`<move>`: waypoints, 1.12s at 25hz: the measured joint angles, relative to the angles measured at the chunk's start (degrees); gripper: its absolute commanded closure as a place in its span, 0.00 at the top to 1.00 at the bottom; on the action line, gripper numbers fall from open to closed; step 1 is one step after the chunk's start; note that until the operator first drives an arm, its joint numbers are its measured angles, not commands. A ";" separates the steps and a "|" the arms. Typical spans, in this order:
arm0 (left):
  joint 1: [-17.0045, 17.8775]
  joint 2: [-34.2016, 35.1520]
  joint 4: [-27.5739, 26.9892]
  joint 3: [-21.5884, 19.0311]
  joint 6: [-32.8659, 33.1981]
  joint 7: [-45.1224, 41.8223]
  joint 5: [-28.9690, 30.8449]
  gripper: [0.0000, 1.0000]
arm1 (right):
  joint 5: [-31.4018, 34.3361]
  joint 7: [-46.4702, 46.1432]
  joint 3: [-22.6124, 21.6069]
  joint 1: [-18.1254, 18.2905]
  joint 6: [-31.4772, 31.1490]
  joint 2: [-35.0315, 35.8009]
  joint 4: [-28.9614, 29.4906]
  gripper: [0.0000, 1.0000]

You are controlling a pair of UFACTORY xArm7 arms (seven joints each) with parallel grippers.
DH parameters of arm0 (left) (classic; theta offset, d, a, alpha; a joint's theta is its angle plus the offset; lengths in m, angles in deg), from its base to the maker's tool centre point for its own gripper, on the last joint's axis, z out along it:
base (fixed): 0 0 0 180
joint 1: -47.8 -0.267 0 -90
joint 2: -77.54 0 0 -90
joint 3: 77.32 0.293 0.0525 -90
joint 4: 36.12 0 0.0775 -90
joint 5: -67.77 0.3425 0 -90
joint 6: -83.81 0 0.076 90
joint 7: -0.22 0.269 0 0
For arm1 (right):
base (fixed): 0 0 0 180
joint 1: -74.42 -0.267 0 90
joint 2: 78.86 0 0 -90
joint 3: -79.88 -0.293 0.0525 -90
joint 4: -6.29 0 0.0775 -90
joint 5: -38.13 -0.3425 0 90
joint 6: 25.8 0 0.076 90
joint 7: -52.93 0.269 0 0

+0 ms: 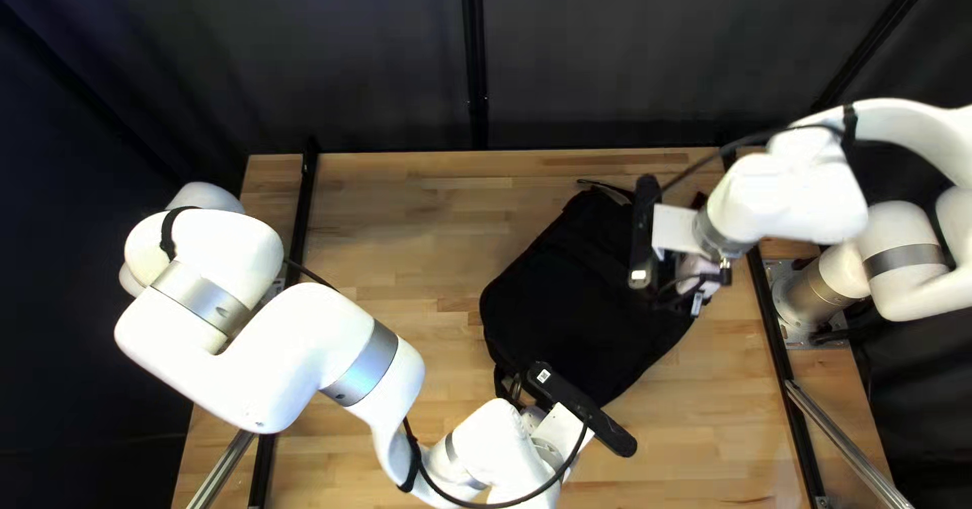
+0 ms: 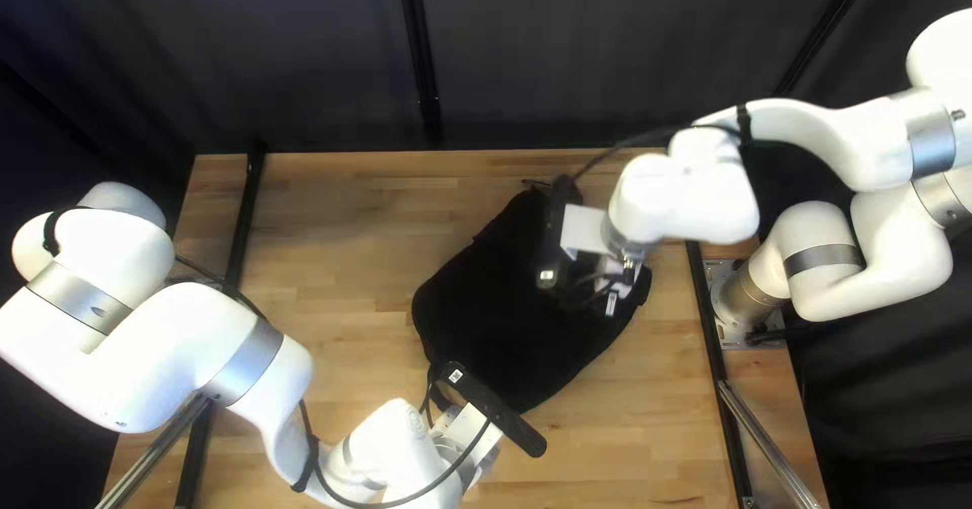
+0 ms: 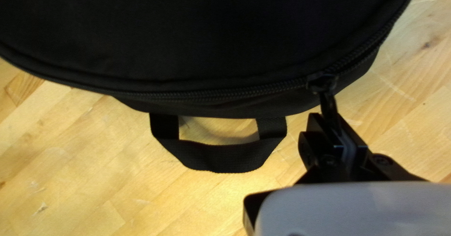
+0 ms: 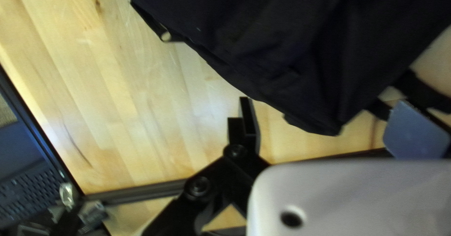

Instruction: Remove a lunch box from a kids backpack

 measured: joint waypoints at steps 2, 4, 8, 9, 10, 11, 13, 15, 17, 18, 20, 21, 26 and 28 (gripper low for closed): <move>0.01 0.00 -0.10 -0.03 -0.06 0.22 0.03 0.00 | 0.14 1.80 -0.96 0.11 2.49 0.93 -1.15 1.00; 0.01 0.01 -0.15 -0.05 -0.12 0.42 0.05 0.00 | 0.20 2.83 -1.53 0.22 4.79 1.85 -2.05 1.00; -0.02 0.05 -0.21 -0.06 -0.15 0.70 0.11 0.00 | -0.24 1.44 -1.73 -1.01 9.05 0.98 -5.06 1.00; -0.03 0.06 -0.21 -0.06 -0.14 0.74 0.13 0.00 | -0.37 0.31 -1.54 -1.60 9.88 0.14 -5.97 1.00; -0.05 0.06 -0.16 -0.05 -0.11 0.76 0.16 0.00 | -0.48 -0.91 -1.27 -2.18 10.61 -0.71 -6.79 1.00; -0.07 0.07 -0.11 -0.04 -0.07 0.77 0.18 0.00 | -0.55 -2.06 -0.97 -2.70 11.24 -1.44 -7.45 1.00; -0.07 0.08 -0.01 -0.02 -0.01 0.72 0.22 0.00 | -0.50 -3.67 -0.64 -3.44 12.13 -2.29 -8.12 1.00; -0.06 0.09 0.07 -0.02 0.04 0.63 0.25 0.00 | -0.01 -4.29 -1.26 -4.10 12.56 -2.72 -8.27 1.00; -0.04 0.13 0.13 -0.02 0.05 0.59 0.25 0.00 | 0.64 -5.34 -2.14 -5.31 12.77 -3.46 -8.41 1.00; -0.03 0.15 0.15 -0.03 0.05 0.59 0.25 0.00 | 0.86 -6.33 -2.39 -6.16 12.80 -4.09 -8.53 1.00; -0.02 0.18 0.17 -0.04 0.06 0.61 0.28 0.00 | 1.14 -7.84 -2.62 -7.44 12.82 -5.13 -8.78 1.00; 0.00 0.20 0.20 -0.04 0.07 0.62 0.30 0.00 | 1.19 -8.08 -2.66 -7.64 12.83 -5.30 -8.82 1.00; 0.03 0.27 0.41 -0.04 0.15 0.60 0.40 0.00 | 1.22 -8.26 -2.68 -7.78 12.83 -5.41 -8.86 1.00; 0.00 0.25 0.25 -0.04 0.12 0.78 0.41 0.00 | 1.23 -8.23 -2.74 -7.84 12.85 -5.42 -8.88 1.00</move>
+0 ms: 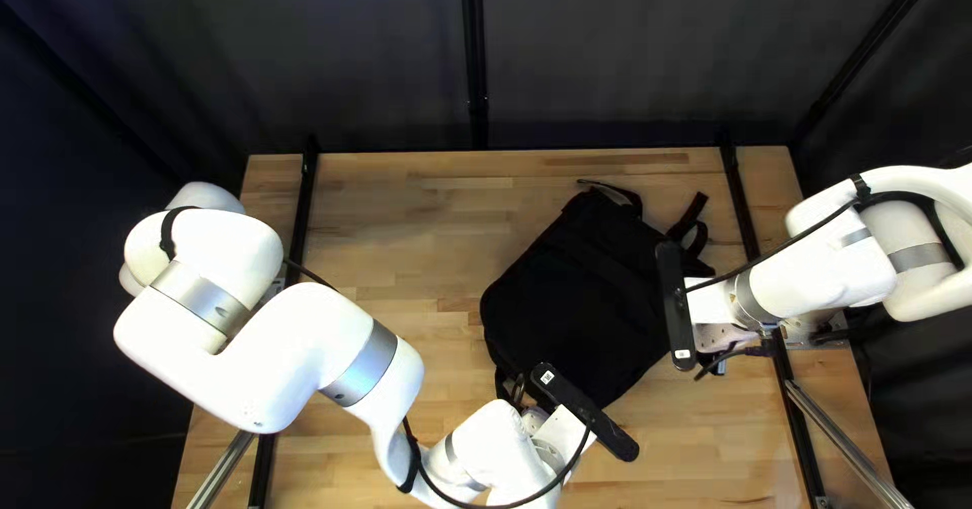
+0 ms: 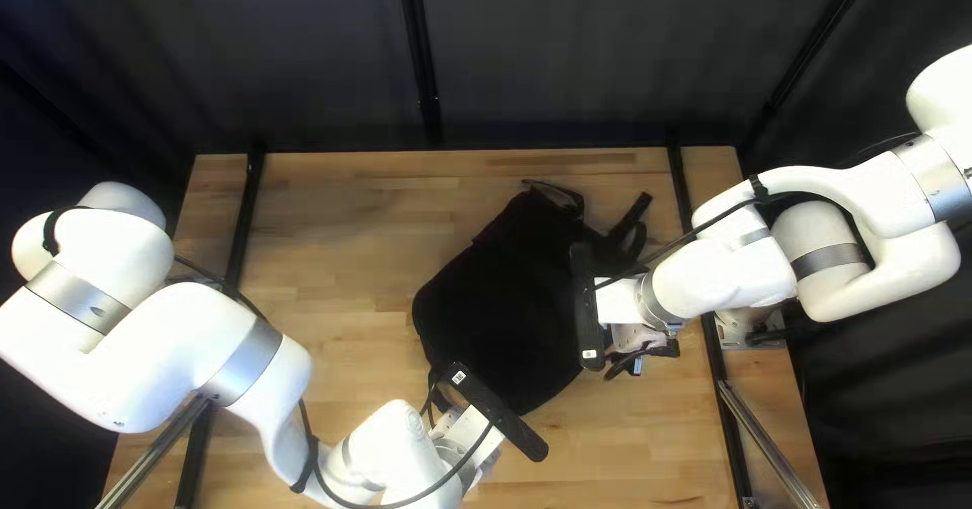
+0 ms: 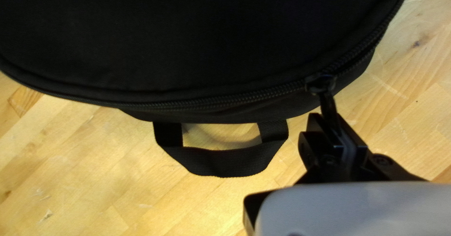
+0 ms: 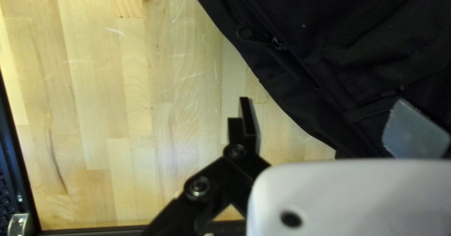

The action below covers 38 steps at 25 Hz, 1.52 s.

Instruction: Remove a lunch box from a kids backpack

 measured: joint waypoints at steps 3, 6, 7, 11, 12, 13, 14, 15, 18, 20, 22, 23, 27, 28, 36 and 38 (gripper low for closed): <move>-0.02 -0.25 -0.56 -0.04 -0.20 0.39 -0.08 0.00 | 0.51 0.39 -2.08 -1.00 2.39 1.05 -0.39 1.00; -0.02 -0.45 -0.91 -0.13 -0.37 0.63 -0.20 0.00 | 2.91 -0.47 -4.15 -1.13 7.27 4.93 -0.38 1.00; 0.00 -0.47 -1.01 -0.16 -0.46 0.71 -0.24 0.00 | 4.32 -0.80 -5.03 -0.84 8.57 6.65 0.13 1.00; 0.06 -0.43 -1.15 -0.23 -0.71 0.93 -0.29 0.00 | 10.93 -0.84 -9.63 0.92 10.58 11.66 3.11 1.00; 0.07 -0.43 -1.19 -0.23 -0.74 0.97 -0.29 0.00 | 12.38 -0.39 -11.00 1.20 10.22 12.11 3.70 1.00; 0.08 -0.43 -1.22 -0.23 -0.75 0.99 -0.28 0.00 | 13.60 0.15 -12.32 1.37 9.59 12.24 4.17 1.00; 0.09 -0.44 -1.24 -0.24 -0.74 1.00 -0.27 0.00 | 14.71 0.74 -13.71 1.46 8.70 12.07 4.59 1.00; 0.09 -0.45 -1.24 -0.24 -0.73 1.00 -0.27 0.00 | 15.57 1.20 -14.73 1.48 7.99 11.80 4.87 1.00; 0.10 -0.45 -1.17 -0.26 -0.70 1.02 -0.27 0.00 | 18.56 2.44 -17.54 1.94 6.83 11.45 5.46 1.00; 0.05 -0.41 -1.10 -0.26 -0.63 1.07 -0.27 0.00 | 21.06 3.46 -19.14 2.89 7.37 11.78 5.38 1.00; -0.01 -0.37 -1.02 -0.27 -0.55 1.12 -0.28 0.00 | 23.71 4.62 -20.54 4.07 8.63 11.97 4.82 1.00; -0.04 -0.35 -0.98 -0.28 -0.49 1.14 -0.29 0.00 | 25.17 5.28 -21.23 4.84 9.35 12.00 4.41 1.00; -0.13 -0.28 -0.84 -0.32 -0.24 1.21 -0.31 0.00 | 30.58 7.66 -23.47 8.46 11.01 12.87 3.53 1.00; -0.15 -0.24 -0.76 -0.32 -0.15 1.21 -0.31 0.00 | 31.79 8.19 -23.97 9.47 11.06 13.39 3.56 1.00; -0.47 0.01 -0.45 -0.35 0.25 1.54 -0.35 0.00 | 36.07 11.26 -27.46 13.10 7.44 15.95 5.80 1.00; -0.56 0.08 -0.39 -0.38 0.29 1.67 -0.43 0.00 | 37.23 11.78 -27.98 13.88 7.35 16.57 6.45 0.98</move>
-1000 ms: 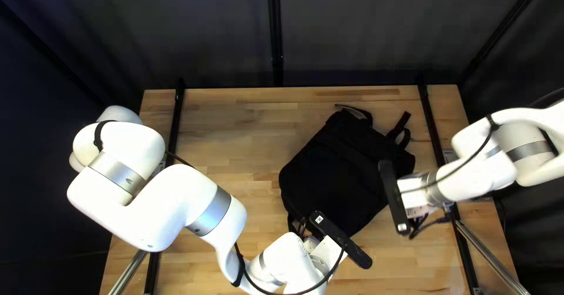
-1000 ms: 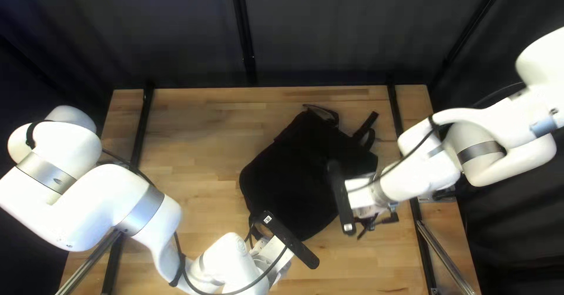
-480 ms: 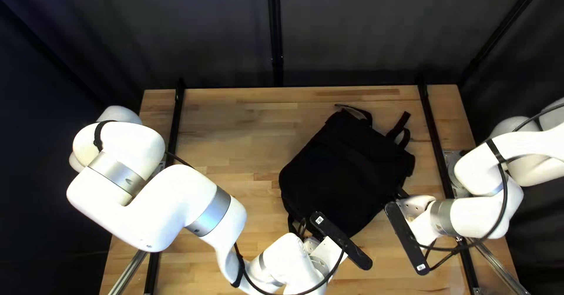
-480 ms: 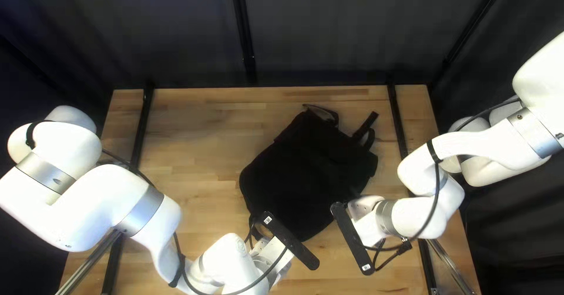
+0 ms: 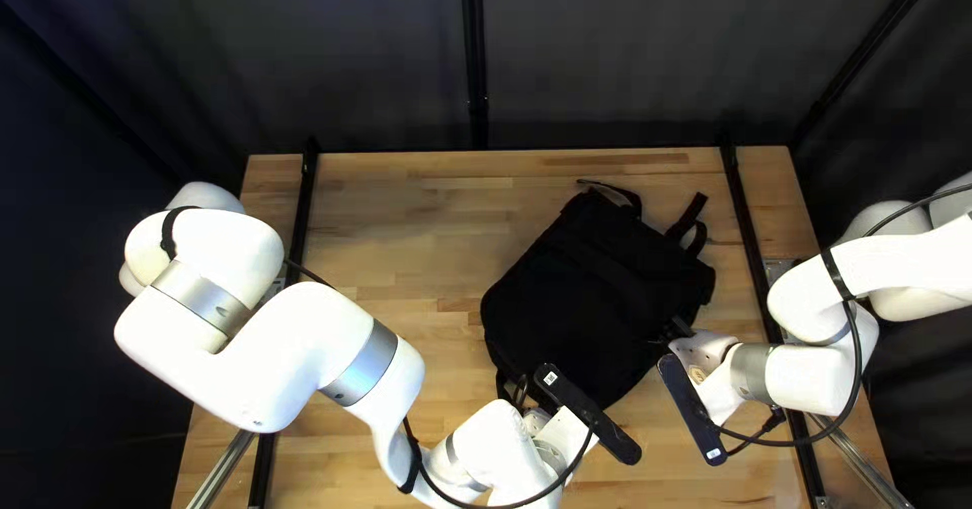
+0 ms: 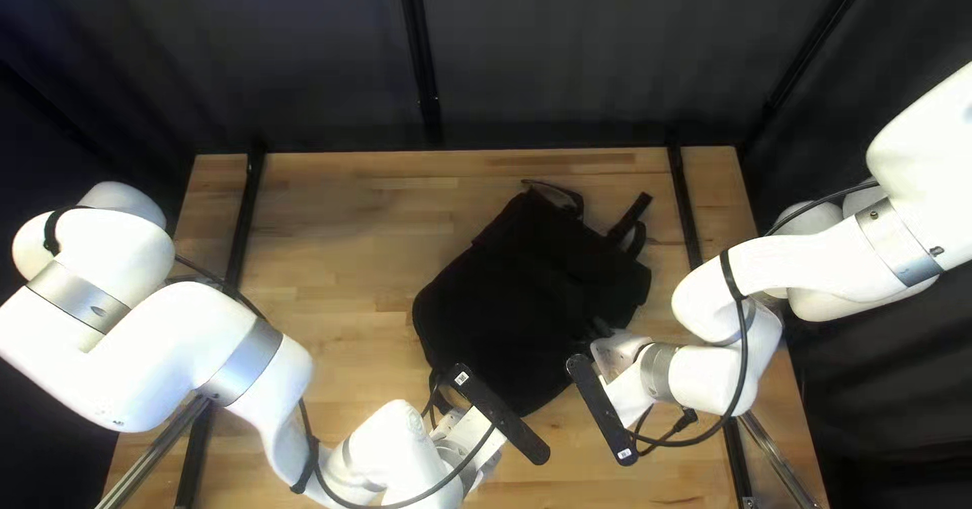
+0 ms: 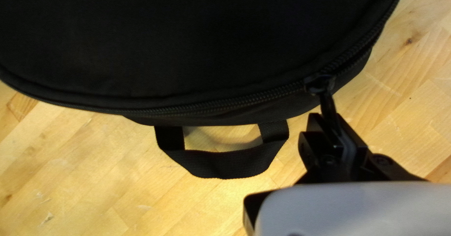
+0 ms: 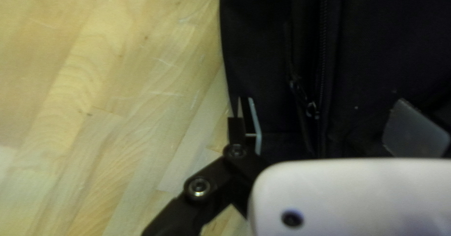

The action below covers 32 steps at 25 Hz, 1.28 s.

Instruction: Remove a lunch box from a kids backpack

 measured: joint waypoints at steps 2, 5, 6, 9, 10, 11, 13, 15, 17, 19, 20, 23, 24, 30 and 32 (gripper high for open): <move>-0.08 0.09 0.06 -0.03 0.02 0.11 -0.06 0.00 | 1.90 1.15 -0.63 1.16 0.70 0.87 0.38 0.83; -0.15 0.16 0.08 -0.06 0.03 0.25 -0.12 0.00 | 5.18 3.62 -1.59 3.08 2.77 2.07 0.35 0.00; -0.16 0.16 0.07 -0.07 0.04 0.28 -0.13 0.00 | 5.84 4.03 -1.70 3.45 3.33 2.22 0.29 0.00; -0.17 0.17 0.05 -0.09 0.05 0.34 -0.15 0.00 | 6.74 4.10 -1.43 3.91 4.56 2.07 0.11 0.00; -0.17 0.18 0.05 -0.10 0.05 0.35 -0.16 0.00 | 7.02 3.99 -1.26 4.07 4.97 1.99 0.02 0.00; -0.18 0.19 0.06 -0.10 0.05 0.36 -0.17 0.00 | 7.25 3.91 -1.12 4.21 5.27 1.95 -0.04 0.00; -0.23 0.28 0.17 -0.11 0.11 0.39 -0.19 0.00 | 7.68 3.59 -0.76 4.52 5.86 1.91 -0.11 0.00; -0.30 0.40 0.43 -0.12 0.31 0.35 -0.19 0.00 | 7.57 3.10 -0.43 4.51 6.00 1.84 -0.01 0.00; -0.34 0.49 0.71 -0.10 0.53 0.20 -0.16 0.00 | 7.13 2.62 -0.14 4.26 5.90 1.70 0.09 0.00; -0.35 0.55 0.94 -0.08 0.69 0.03 -0.13 0.00 | 6.55 2.45 -0.03 3.86 5.67 1.45 0.02 0.00; -0.35 0.58 1.03 -0.08 0.73 -0.04 -0.12 0.00 | 6.18 2.35 0.02 3.57 5.51 1.26 -0.07 0.00; -0.32 0.64 1.15 -0.06 0.75 -0.20 -0.08 0.00 | 3.68 1.37 0.73 1.43 4.83 -0.34 -0.84 1.00; -0.30 0.63 1.15 -0.06 0.74 -0.22 -0.06 0.00 | 2.77 0.86 1.13 0.59 4.61 -1.03 -1.16 1.00; -0.18 0.44 0.86 -0.05 0.62 -0.26 -0.02 0.00 | 1.26 -0.87 2.56 -1.26 5.05 -3.10 -2.13 1.00; -0.15 0.43 0.84 -0.05 0.59 -0.25 -0.01 0.00 | 2.36 -0.68 2.63 -0.47 6.15 -2.92 -2.47 1.00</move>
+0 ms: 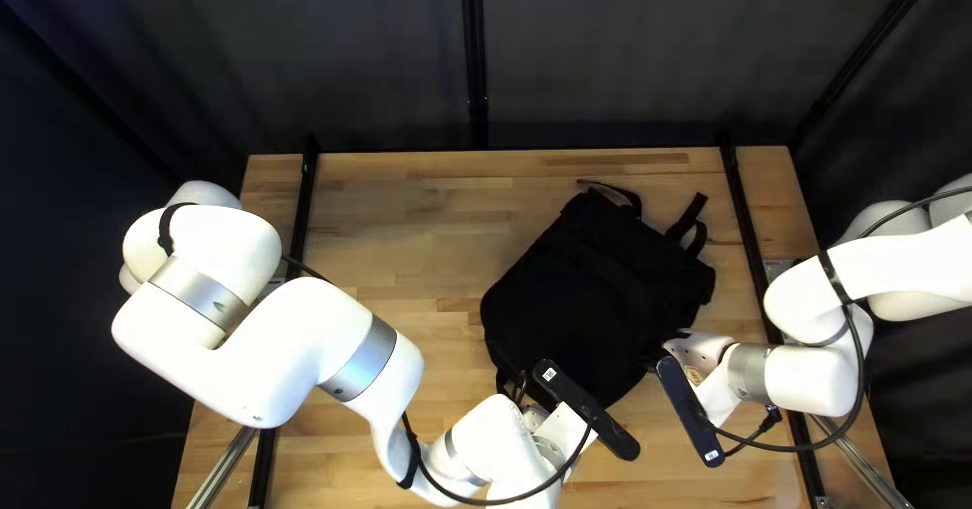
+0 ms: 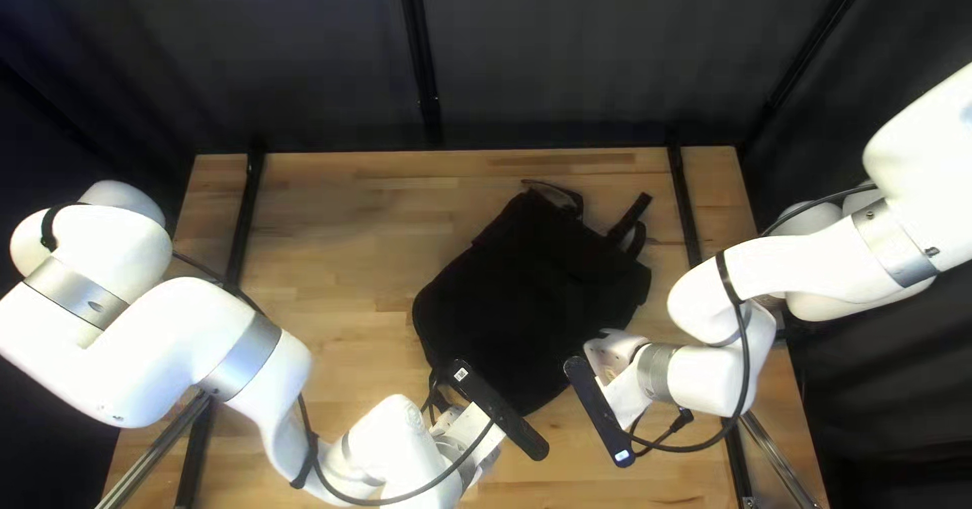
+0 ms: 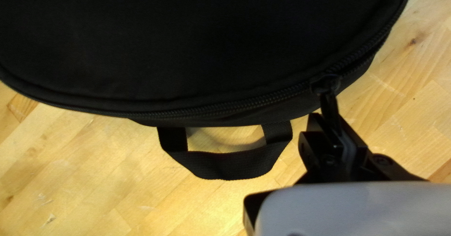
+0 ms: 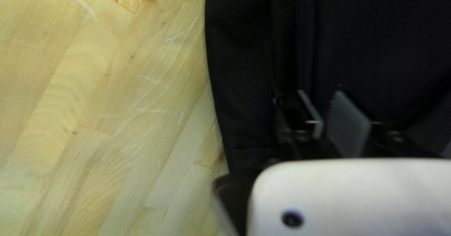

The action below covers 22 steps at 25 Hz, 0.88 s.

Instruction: Remove a lunch box from a kids backpack

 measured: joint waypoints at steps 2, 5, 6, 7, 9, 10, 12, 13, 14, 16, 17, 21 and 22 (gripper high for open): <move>0.02 0.00 0.01 0.00 -0.01 0.00 0.01 0.00 | 1.84 0.53 -0.02 1.50 1.48 0.63 -0.23 1.00; 0.07 0.01 0.12 0.00 0.01 -0.10 0.07 0.00 | 5.18 1.80 -0.17 4.33 3.99 2.05 -0.62 1.00; 0.10 0.04 0.18 0.00 0.03 -0.16 0.10 0.00 | 6.08 2.12 -0.19 5.07 4.73 2.43 -0.71 0.91; 0.12 0.05 0.23 0.01 0.06 -0.22 0.13 0.00 | 6.97 2.35 -0.11 5.86 5.58 2.81 -0.86 0.50; 0.14 0.07 0.31 0.02 0.15 -0.32 0.18 0.00 | 8.26 2.47 0.18 6.84 7.08 3.09 -1.17 0.00; 0.15 0.08 0.32 0.03 0.19 -0.36 0.20 0.00 | 8.90 2.53 0.31 7.27 7.76 3.14 -1.33 0.00; 0.17 0.08 0.36 0.03 0.27 -0.43 0.23 0.00 | 10.84 2.96 0.39 8.56 9.34 3.38 -1.66 0.00; 0.17 0.09 0.39 0.03 0.30 -0.46 0.23 0.00 | 11.95 3.23 0.40 9.38 10.13 3.62 -1.74 0.00; 0.18 0.10 0.41 0.03 0.33 -0.48 0.24 0.00 | 12.79 3.40 0.40 10.02 10.73 3.86 -1.73 0.00; 0.17 0.14 0.47 0.03 0.37 -0.49 0.24 0.00 | 13.40 3.34 0.42 10.44 11.20 4.14 -1.53 0.00; 0.16 0.17 0.53 0.03 0.40 -0.49 0.24 0.00 | 13.46 3.27 0.41 10.47 11.23 4.25 -1.41 0.00; 0.09 0.46 1.06 0.03 0.53 -0.51 0.24 0.00 | 12.69 3.17 0.15 9.74 10.75 4.47 -1.27 0.00; 0.07 0.73 1.44 0.02 0.53 -0.54 0.25 0.00 | 11.74 2.84 0.29 8.93 10.41 4.27 -1.40 0.00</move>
